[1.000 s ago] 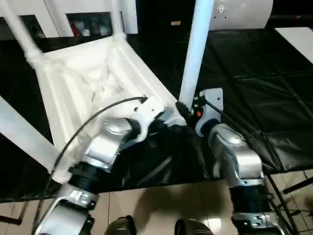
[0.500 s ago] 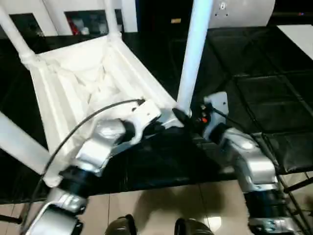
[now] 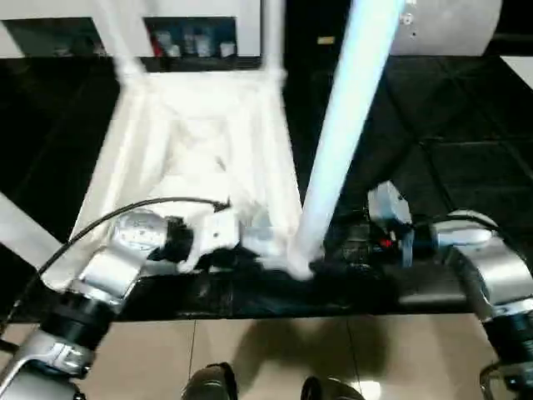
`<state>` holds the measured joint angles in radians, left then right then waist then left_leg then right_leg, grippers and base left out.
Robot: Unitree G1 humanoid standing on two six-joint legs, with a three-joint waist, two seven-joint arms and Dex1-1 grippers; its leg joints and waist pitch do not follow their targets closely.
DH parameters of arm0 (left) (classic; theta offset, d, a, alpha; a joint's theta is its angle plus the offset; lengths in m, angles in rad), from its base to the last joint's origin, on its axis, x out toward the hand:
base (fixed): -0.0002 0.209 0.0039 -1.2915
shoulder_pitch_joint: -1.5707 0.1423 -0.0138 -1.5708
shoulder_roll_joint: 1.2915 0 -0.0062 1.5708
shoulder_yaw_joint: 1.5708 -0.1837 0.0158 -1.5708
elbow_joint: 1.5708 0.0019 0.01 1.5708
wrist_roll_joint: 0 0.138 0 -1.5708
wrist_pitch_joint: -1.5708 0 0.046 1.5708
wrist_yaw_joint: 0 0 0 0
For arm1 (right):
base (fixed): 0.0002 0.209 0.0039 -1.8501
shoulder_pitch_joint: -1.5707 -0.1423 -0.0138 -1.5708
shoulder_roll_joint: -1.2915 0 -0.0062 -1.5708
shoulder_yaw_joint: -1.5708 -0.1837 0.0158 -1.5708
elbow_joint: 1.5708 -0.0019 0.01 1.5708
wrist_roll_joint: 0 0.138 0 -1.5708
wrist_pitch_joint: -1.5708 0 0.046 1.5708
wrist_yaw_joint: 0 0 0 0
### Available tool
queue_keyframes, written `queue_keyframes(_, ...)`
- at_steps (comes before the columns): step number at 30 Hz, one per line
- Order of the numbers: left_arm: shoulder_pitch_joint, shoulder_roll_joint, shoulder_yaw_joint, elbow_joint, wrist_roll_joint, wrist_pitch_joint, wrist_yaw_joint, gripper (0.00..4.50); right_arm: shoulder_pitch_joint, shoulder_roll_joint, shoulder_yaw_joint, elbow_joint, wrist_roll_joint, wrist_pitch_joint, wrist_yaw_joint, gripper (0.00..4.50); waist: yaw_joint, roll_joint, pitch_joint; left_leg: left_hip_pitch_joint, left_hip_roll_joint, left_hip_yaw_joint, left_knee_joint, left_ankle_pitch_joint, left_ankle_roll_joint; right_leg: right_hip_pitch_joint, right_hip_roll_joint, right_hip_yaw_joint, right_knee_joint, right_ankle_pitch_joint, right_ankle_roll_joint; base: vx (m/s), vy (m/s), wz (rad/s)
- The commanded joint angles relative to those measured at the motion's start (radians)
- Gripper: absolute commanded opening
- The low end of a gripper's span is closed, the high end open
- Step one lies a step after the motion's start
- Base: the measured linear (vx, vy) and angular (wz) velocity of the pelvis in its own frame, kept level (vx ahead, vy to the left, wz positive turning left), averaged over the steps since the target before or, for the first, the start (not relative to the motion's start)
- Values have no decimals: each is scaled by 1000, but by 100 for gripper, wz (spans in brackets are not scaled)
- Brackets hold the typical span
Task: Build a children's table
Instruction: Rotate leg to tighten
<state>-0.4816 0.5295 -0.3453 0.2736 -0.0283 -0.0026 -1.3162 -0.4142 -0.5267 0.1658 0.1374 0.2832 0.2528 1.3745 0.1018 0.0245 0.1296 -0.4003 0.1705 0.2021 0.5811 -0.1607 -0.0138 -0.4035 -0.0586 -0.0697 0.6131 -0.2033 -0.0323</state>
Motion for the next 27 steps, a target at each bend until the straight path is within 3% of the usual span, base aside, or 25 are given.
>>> queue_keyframes(1, -10, 10, -79, 13, 19, -53, -93, 0, -17, -9, 30, 29, 14, -17, 59, 390, -4, -8, -75, 33, 77, -35, -58, -142, 102, 43, -102, 62, -66, -113, -245, 0, 0, 0)
queue_keyframes(4, -28, 11, -89, 31, 25, -75, -116, 0, -33, 0, 51, 63, 6, -34, 83, 364, -2, -8, -75, 33, 77, -35, -58, -140, 99, 42, -103, 62, -65, -108, -249, 0, 0, 0)
queue_keyframes(5, -32, 11, -91, 34, 23, -81, -121, 0, -36, 0, 54, 69, 7, -38, 90, 345, -2, -13, -72, 33, 77, -34, -59, -145, 97, 41, -103, 63, -66, -119, -247, 0, 0, 0)
queue_keyframes(10, -53, -2, -97, 53, 22, -97, -139, 0, -56, 15, 72, 98, 6, -43, 127, 319, 3, -12, -73, 30, 77, -35, -57, -129, 103, 42, -104, 62, -63, -111, -247, 0, 0, 0)
queue_keyframes(20, -60, -7, -99, 78, 18, -118, -145, 0, -51, 10, 88, 100, 27, -28, 172, 224, 5, -13, -71, 31, 78, -35, -59, -133, 104, 41, -105, 63, -65, -122, -244, 0, 0, 0)
queue_keyframes(23, -55, -5, -93, 82, 16, -113, -139, 0, -33, 11, 85, 78, 51, 6, 174, 211, 5, -11, -69, 31, 78, -36, -60, -140, 101, 41, -105, 63, -67, -136, -241, 0, 0, 0)
queue_keyframes(27, -37, -17, -59, 54, -8, -48, -95, 0, 1, 27, 59, 8, 104, 117, 117, 207, 8, -9, -70, 32, 81, -37, -62, -136, 98, 41, -104, 63, -65, -121, -240, 0, 0, 0)
